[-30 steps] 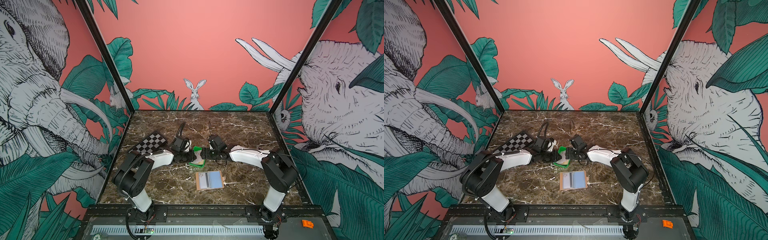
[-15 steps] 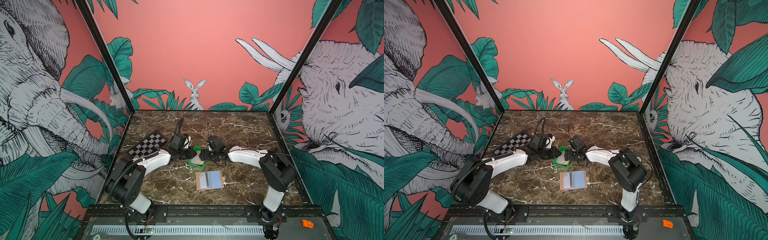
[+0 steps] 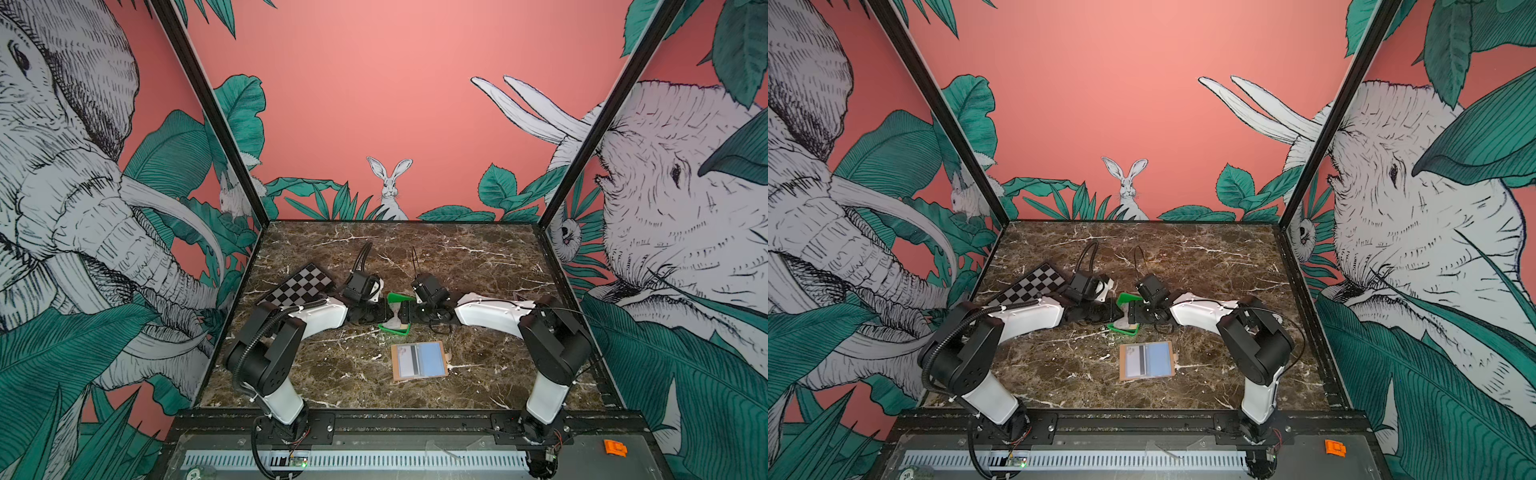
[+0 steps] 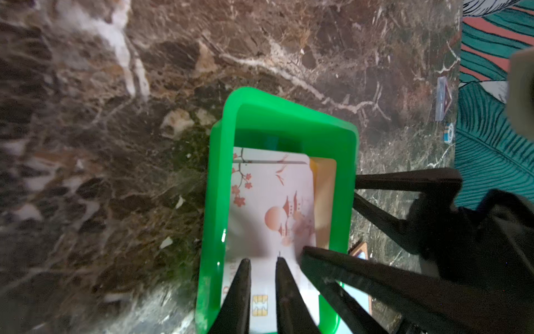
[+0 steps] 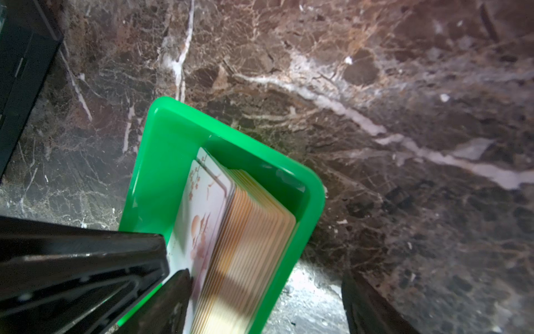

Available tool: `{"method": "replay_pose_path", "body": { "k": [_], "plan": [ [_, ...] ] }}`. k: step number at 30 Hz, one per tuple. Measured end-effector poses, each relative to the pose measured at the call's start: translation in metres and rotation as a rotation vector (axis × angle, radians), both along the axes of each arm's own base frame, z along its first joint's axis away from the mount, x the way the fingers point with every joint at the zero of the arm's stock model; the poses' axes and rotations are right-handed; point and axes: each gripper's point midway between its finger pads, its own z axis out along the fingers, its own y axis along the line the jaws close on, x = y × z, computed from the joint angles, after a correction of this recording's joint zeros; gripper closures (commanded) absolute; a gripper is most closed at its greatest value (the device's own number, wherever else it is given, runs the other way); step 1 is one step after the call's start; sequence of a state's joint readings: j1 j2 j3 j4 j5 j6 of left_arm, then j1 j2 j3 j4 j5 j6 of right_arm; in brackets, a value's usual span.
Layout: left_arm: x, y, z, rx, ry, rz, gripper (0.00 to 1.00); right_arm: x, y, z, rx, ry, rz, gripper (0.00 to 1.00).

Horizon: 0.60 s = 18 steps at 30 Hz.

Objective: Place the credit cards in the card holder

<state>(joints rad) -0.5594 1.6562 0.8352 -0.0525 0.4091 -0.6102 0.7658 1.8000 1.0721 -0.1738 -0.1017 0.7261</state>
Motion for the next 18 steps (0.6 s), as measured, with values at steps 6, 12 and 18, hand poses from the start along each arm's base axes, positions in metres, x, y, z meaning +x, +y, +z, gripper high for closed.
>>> {"method": "replay_pose_path", "body": {
  "k": [6,12,18],
  "plan": [
    [0.0,-0.002,-0.003,-0.007,0.008,-0.004,0.81,0.0,-0.003,0.002,-0.01,-0.005,-0.007,0.2],
    [0.002,-0.005,-0.004,-0.019,0.009,0.001,0.82,-0.003,-0.007,0.012,-0.004,-0.012,-0.011,0.23],
    [0.003,-0.006,-0.004,-0.026,0.009,0.006,0.82,-0.013,-0.007,0.04,0.102,-0.012,-0.058,0.53]
  ]
}}
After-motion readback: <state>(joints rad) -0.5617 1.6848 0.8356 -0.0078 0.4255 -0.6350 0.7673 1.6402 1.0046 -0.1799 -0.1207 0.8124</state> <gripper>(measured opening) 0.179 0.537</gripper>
